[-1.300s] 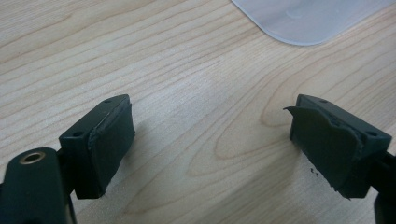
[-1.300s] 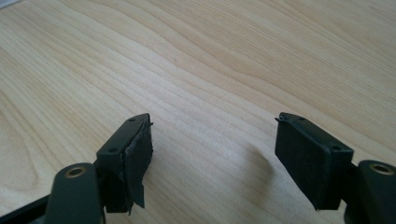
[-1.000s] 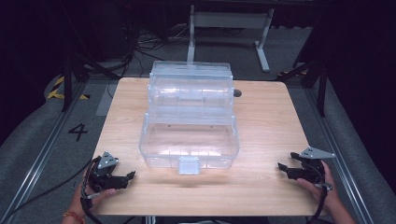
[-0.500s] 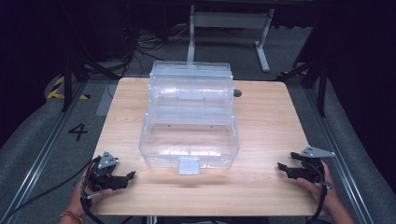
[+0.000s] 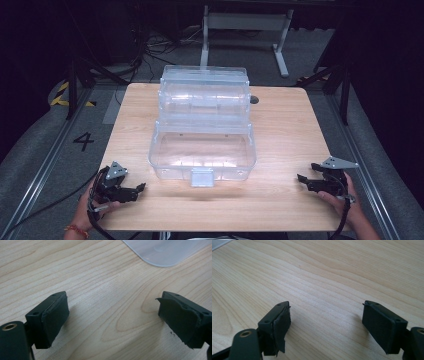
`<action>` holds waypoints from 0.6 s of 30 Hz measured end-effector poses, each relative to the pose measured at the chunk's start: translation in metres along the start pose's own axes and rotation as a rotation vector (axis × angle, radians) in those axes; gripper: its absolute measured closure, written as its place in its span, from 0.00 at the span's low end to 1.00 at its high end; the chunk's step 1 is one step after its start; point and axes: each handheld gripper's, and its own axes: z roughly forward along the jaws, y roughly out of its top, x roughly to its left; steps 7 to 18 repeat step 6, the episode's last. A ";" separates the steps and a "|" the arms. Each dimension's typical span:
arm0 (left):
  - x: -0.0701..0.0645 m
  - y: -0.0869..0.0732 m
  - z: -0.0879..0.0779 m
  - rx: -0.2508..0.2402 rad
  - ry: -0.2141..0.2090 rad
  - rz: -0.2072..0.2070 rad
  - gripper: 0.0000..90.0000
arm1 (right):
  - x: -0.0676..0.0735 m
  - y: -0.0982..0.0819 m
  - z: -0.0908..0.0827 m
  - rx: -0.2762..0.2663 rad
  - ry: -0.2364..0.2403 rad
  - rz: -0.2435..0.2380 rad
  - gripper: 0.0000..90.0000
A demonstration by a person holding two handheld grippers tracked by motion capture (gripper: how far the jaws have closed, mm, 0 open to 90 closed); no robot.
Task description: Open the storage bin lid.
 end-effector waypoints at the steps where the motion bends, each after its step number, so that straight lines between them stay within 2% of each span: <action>1: 0.000 0.000 0.000 -0.001 0.000 0.001 0.11 | 0.000 0.000 0.000 0.000 0.000 0.000 0.26; 18: 0.000 0.002 0.002 0.001 0.006 -0.007 0.09 | 0.000 0.000 0.000 0.000 0.000 0.000 0.26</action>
